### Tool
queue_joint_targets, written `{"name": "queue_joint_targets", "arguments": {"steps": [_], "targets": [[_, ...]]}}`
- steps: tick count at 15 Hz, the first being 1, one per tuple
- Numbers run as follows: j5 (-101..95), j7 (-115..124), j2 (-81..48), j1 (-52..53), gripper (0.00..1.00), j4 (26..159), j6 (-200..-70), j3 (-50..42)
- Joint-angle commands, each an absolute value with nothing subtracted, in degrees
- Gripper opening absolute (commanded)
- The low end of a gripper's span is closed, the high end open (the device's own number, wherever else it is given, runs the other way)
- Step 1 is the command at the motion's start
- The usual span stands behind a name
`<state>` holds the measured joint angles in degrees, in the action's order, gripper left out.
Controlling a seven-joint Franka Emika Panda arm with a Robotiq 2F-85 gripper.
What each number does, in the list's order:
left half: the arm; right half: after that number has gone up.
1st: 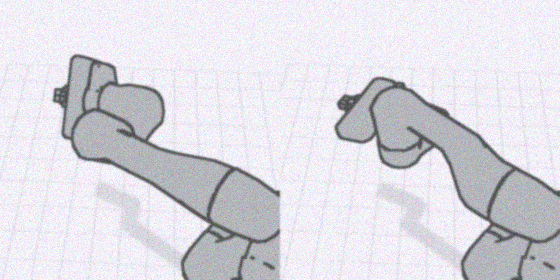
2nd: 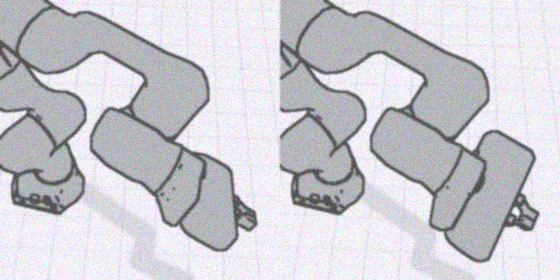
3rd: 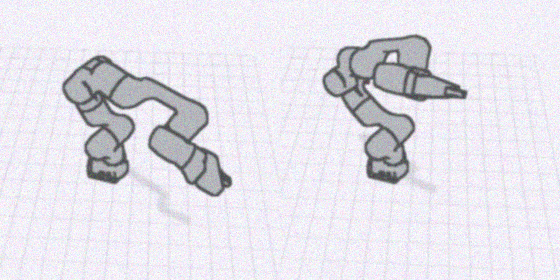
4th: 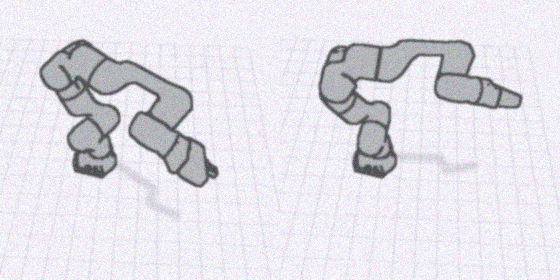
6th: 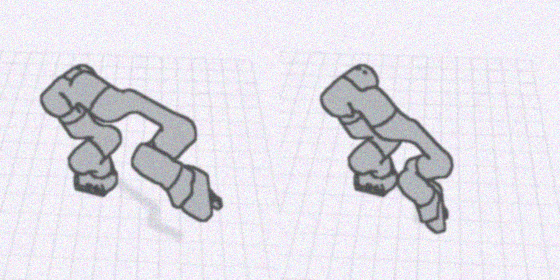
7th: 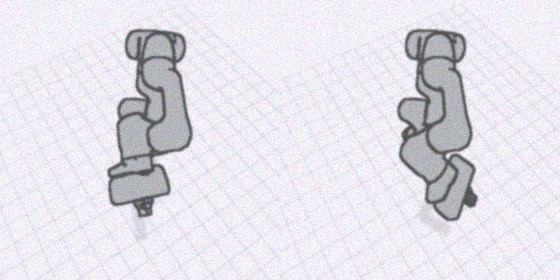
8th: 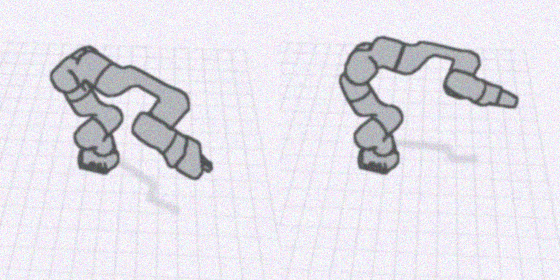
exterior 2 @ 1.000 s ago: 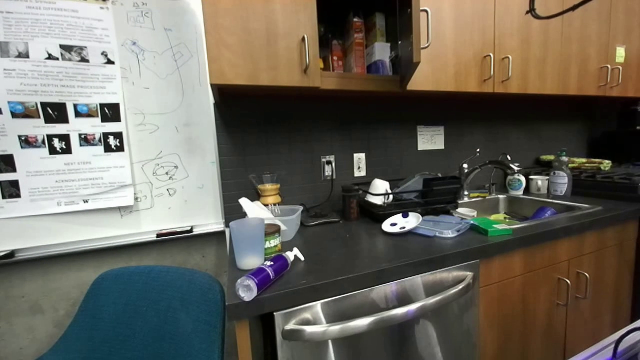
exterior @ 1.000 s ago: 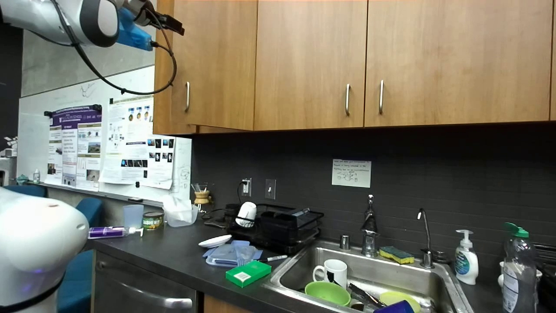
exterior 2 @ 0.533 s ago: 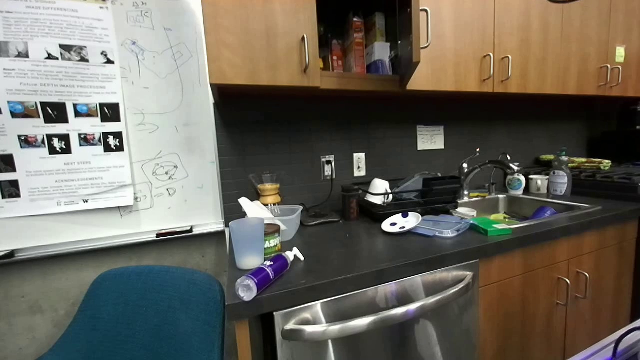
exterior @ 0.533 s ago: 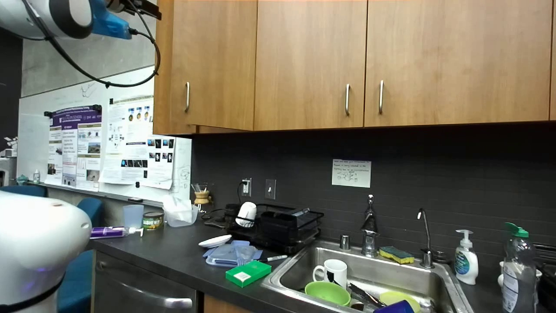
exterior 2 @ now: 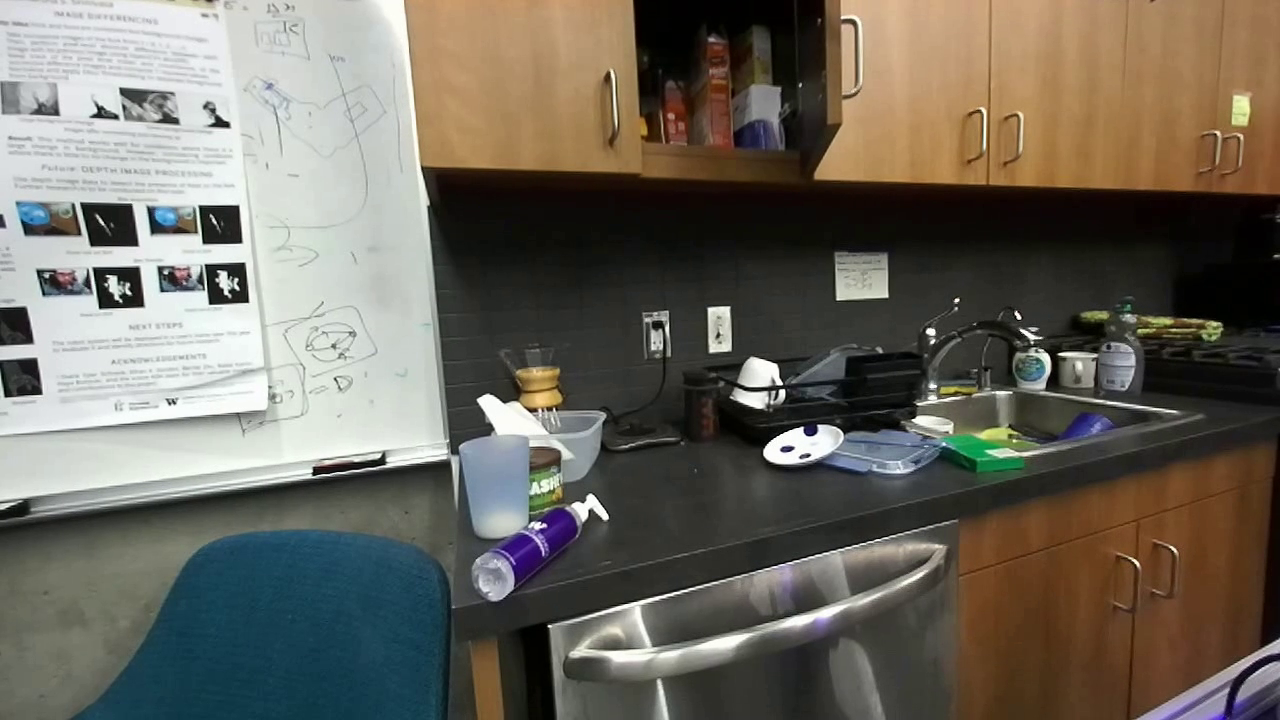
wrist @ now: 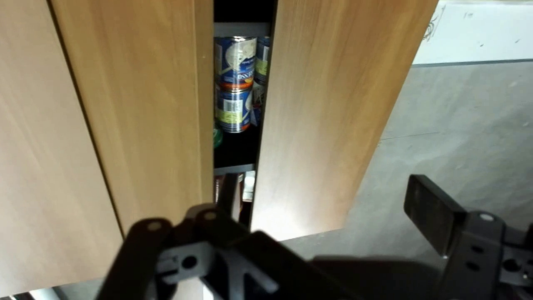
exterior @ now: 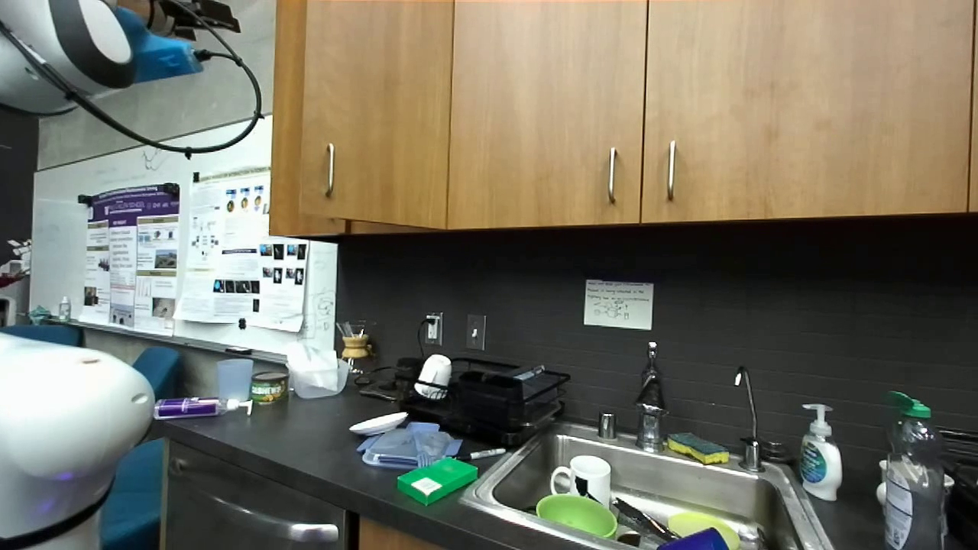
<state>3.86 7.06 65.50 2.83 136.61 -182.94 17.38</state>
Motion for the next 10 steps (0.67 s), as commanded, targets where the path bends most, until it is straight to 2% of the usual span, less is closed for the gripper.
{"name": "queue_joint_targets", "arguments": {"steps": [1, 3, 4, 6, 10], "targets": [[0.9, 4.9, 63.9, 2.7, 1.00, 135.4, -185.2, 20.1], [-0.3, 4.3, 63.1, 2.9, 1.00, 134.2, -185.1, 21.6], [-0.7, 4.1, 62.8, 2.9, 0.75, 133.7, -185.1, 22.2], [-1.4, 3.7, 61.6, 3.0, 0.69, 132.1, -184.9, 23.5], [-2.6, 3.1, 58.9, 2.3, 0.36, 129.3, -184.8, 26.0]]}}
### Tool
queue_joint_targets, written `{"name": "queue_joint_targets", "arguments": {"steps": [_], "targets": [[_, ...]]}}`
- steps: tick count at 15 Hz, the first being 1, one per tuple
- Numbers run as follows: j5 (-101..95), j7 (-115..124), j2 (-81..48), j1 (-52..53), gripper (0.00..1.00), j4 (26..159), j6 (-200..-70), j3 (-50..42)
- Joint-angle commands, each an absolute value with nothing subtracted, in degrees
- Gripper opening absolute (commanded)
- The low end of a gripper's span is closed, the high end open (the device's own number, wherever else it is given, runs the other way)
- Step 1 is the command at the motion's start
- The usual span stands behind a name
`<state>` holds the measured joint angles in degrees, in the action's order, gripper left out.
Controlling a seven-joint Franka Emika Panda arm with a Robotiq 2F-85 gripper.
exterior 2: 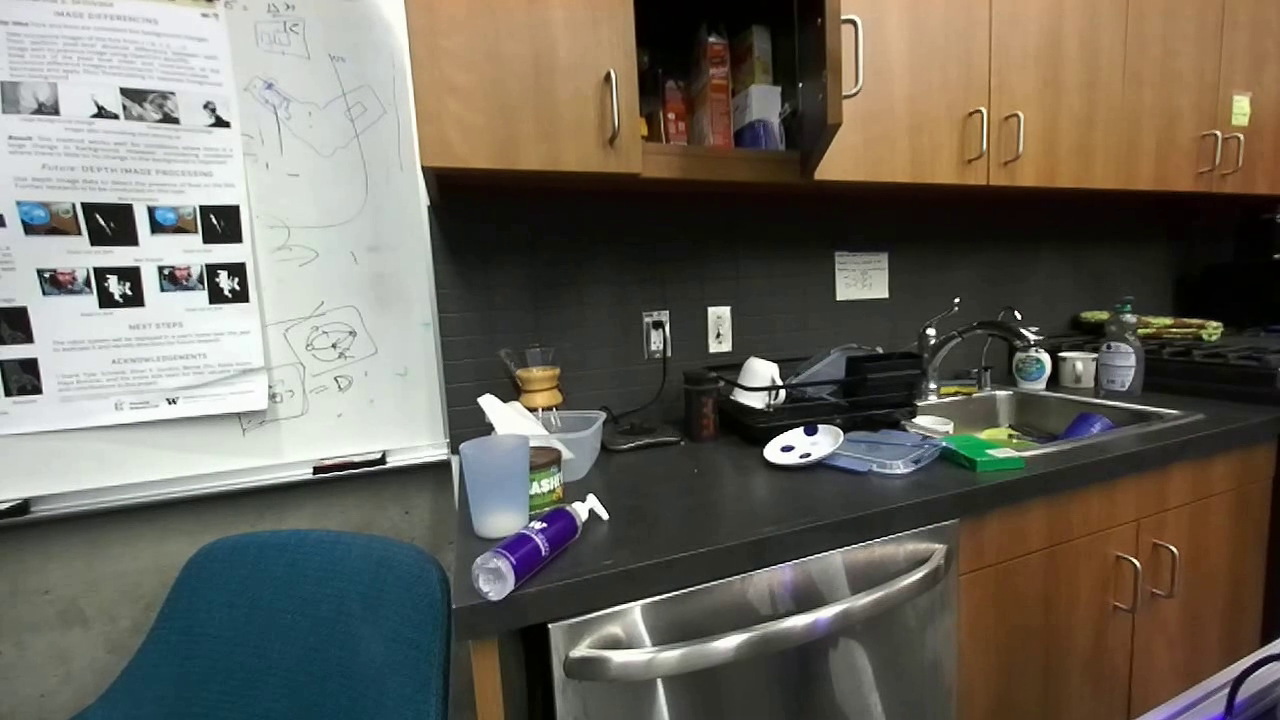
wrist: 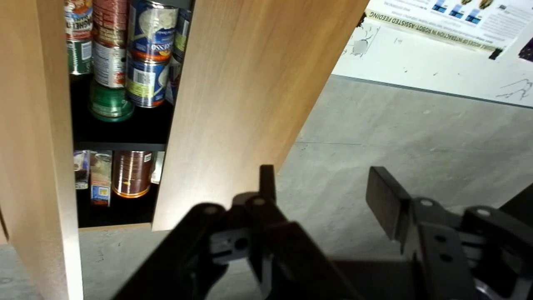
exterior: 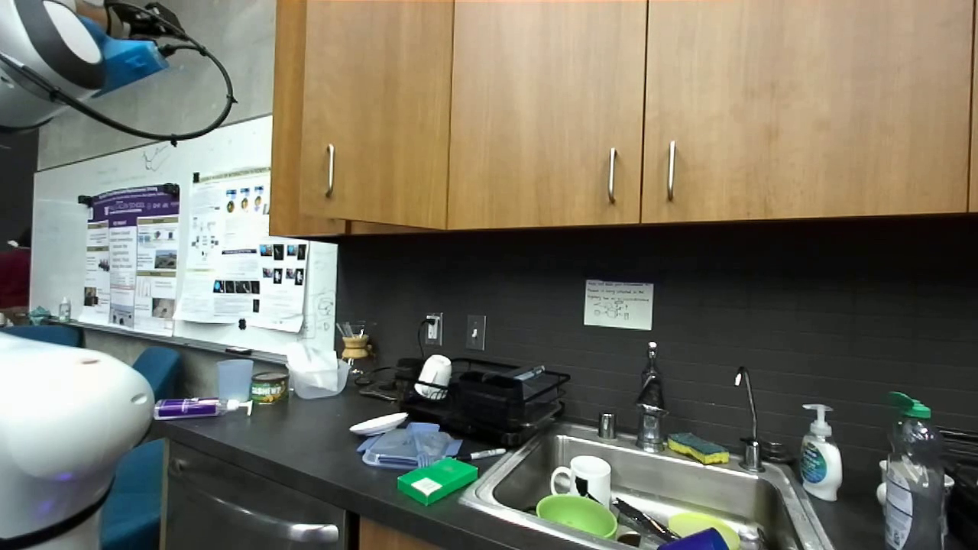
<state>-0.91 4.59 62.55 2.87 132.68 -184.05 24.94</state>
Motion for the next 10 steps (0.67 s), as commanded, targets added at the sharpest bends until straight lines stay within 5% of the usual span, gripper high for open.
{"name": "queue_joint_targets", "arguments": {"steps": [1, 5, 10], "targets": [[-2.8, 3.0, 58.1, 1.8, 0.29, 128.7, -184.9, 26.6], [-2.2, 4.5, 56.8, -4.3, 0.01, 126.6, -183.7, 29.3], [-1.7, 7.3, 57.6, -15.4, 0.00, 123.8, -180.9, 32.7]]}}
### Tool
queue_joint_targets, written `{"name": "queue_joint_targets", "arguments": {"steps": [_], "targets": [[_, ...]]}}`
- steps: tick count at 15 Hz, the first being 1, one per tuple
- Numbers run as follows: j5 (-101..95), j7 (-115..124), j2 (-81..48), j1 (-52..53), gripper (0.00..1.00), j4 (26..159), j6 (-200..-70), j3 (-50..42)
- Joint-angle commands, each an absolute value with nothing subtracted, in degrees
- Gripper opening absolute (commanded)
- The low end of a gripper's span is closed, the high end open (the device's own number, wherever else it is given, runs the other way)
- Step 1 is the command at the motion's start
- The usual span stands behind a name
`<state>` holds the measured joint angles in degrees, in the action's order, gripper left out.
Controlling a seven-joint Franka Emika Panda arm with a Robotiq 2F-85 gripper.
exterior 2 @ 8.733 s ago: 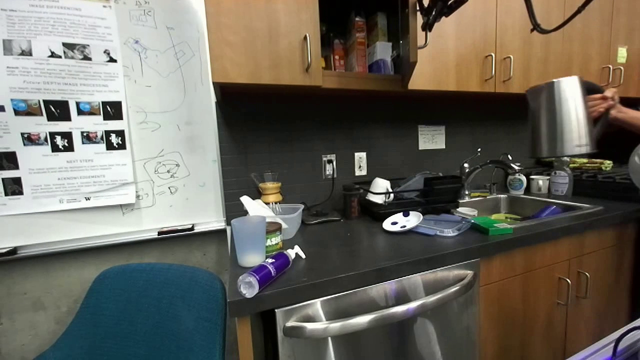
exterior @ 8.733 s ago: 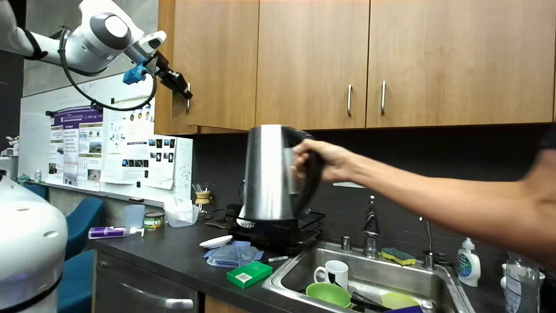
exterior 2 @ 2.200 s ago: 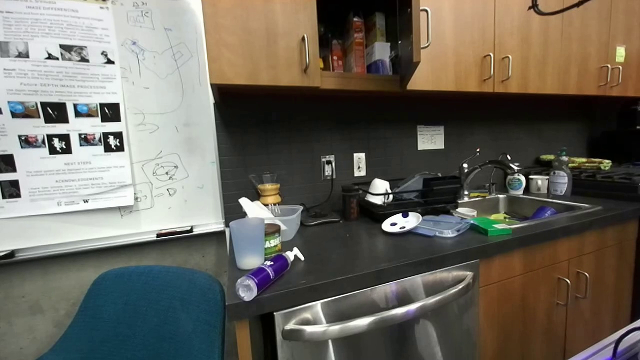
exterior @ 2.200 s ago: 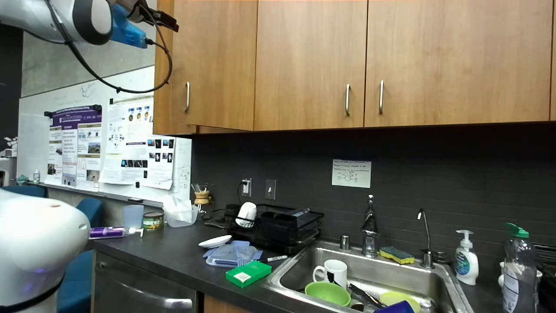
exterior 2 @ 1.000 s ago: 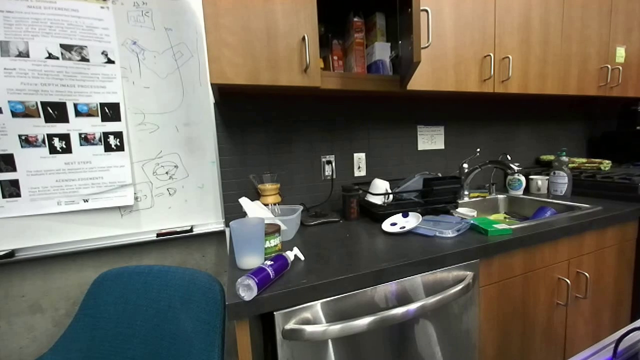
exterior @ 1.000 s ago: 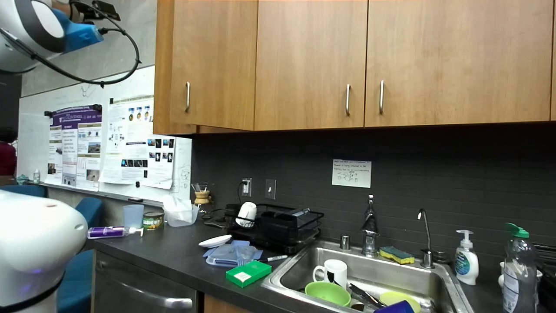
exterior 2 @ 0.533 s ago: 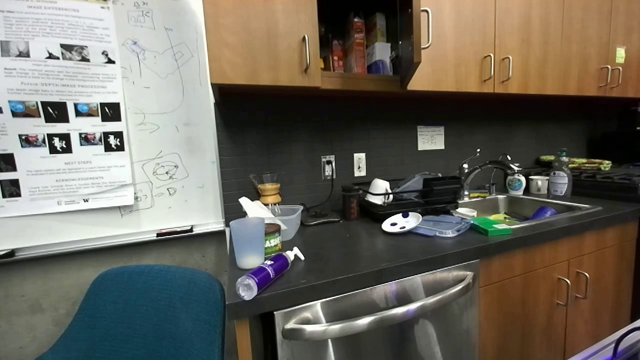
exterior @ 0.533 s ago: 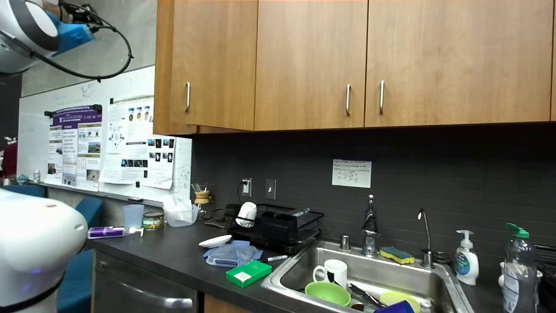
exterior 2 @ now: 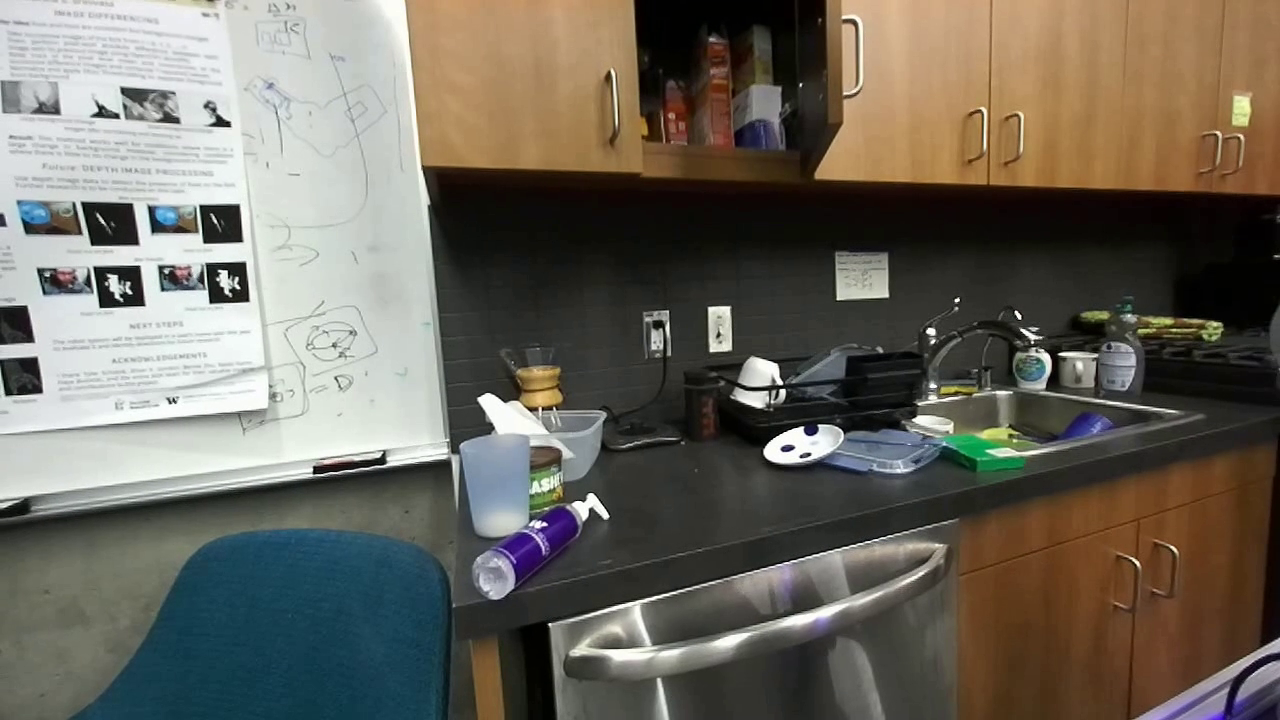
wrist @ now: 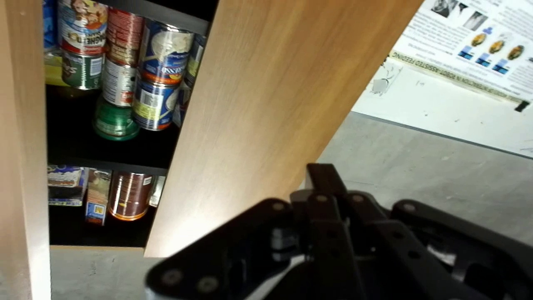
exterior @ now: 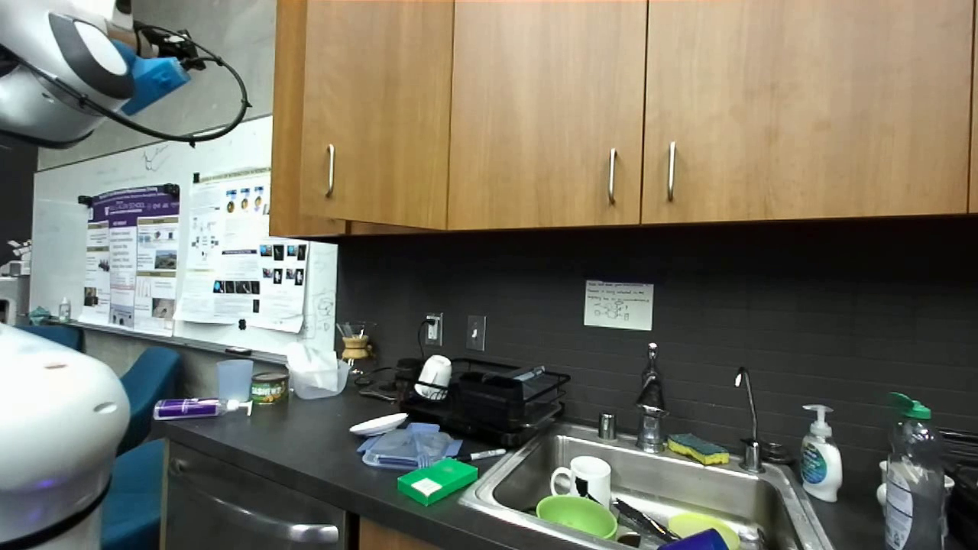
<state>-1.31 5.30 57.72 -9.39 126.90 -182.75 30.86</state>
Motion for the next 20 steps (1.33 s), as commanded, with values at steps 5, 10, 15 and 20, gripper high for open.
{"name": "queue_joint_targets", "arguments": {"steps": [5, 10, 15, 20], "targets": [[-1.9, 9.1, 58.2, -21.0, 0.00, 121.2, -178.5, 35.3], [-2.5, 9.7, 58.5, -23.8, 0.00, 119.5, -176.2, 36.9], [-4.0, 8.7, 56.3, -25.8, 0.00, 117.5, -174.1, 37.7], [-5.8, 9.2, 55.1, -29.5, 0.00, 116.9, -170.9, 37.3]]}}
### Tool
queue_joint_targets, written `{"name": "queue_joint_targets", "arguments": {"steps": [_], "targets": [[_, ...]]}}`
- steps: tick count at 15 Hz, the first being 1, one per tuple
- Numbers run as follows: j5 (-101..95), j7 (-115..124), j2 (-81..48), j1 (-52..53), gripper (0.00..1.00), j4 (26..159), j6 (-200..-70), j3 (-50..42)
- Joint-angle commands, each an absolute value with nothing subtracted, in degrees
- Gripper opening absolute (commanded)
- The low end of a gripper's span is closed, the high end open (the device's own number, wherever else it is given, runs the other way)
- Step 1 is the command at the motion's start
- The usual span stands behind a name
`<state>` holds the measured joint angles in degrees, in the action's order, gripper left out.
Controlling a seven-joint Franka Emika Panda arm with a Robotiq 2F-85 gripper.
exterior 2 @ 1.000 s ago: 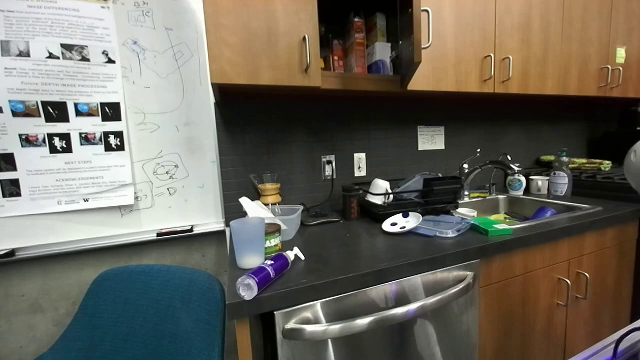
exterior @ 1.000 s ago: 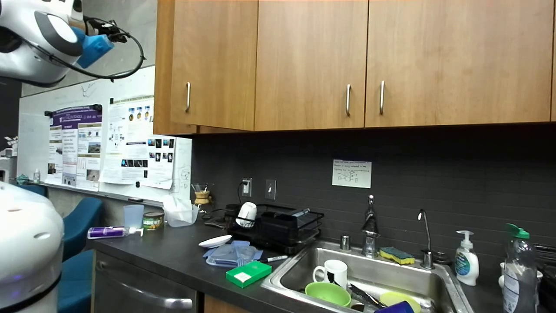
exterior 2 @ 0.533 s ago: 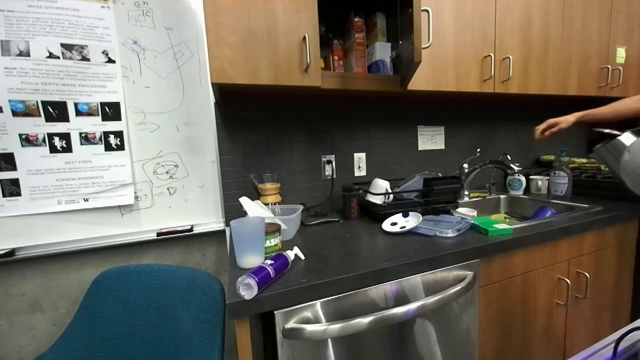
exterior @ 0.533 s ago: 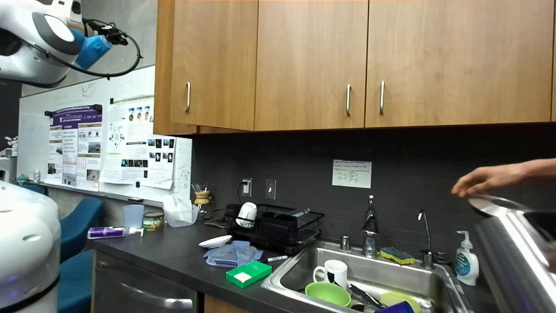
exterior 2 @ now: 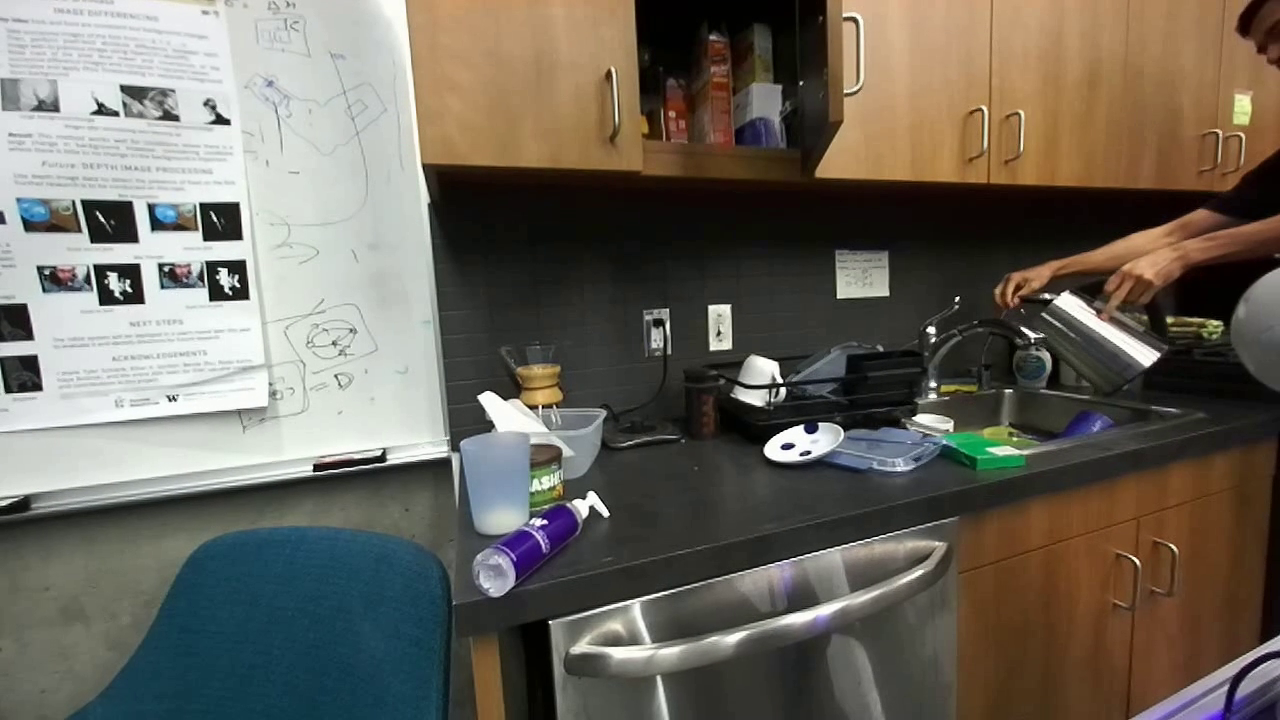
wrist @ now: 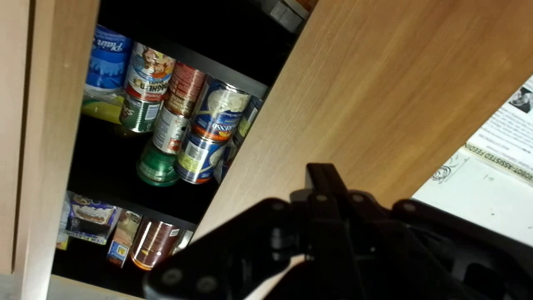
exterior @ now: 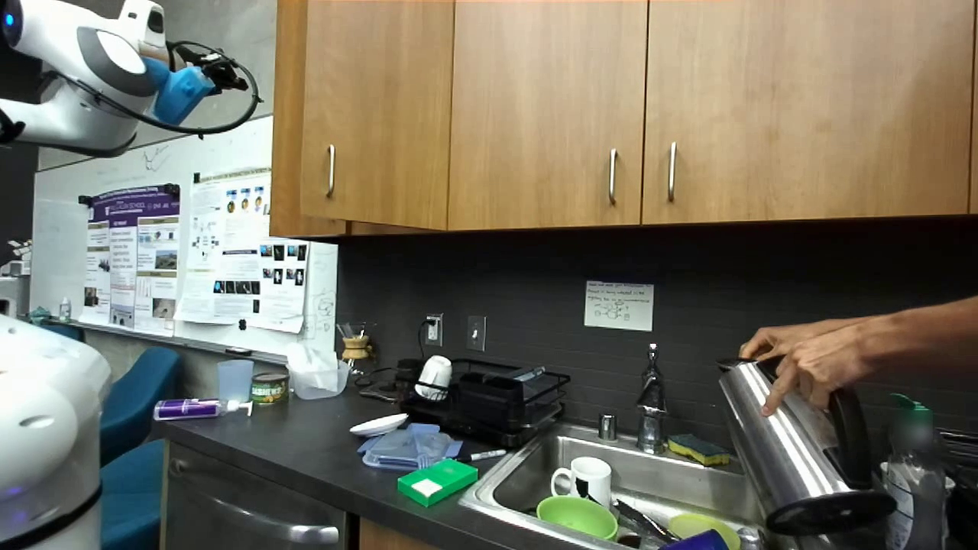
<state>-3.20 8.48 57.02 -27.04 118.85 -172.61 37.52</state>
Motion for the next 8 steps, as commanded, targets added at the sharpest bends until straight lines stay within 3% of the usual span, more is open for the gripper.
{"name": "queue_joint_targets", "arguments": {"steps": [1, 8], "targets": [[-6.1, 9.2, 54.6, -30.2, 0.00, 117.0, -170.2, 37.0], [-8.7, 9.9, 53.2, -33.1, 0.00, 117.9, -167.4, 35.8]]}}
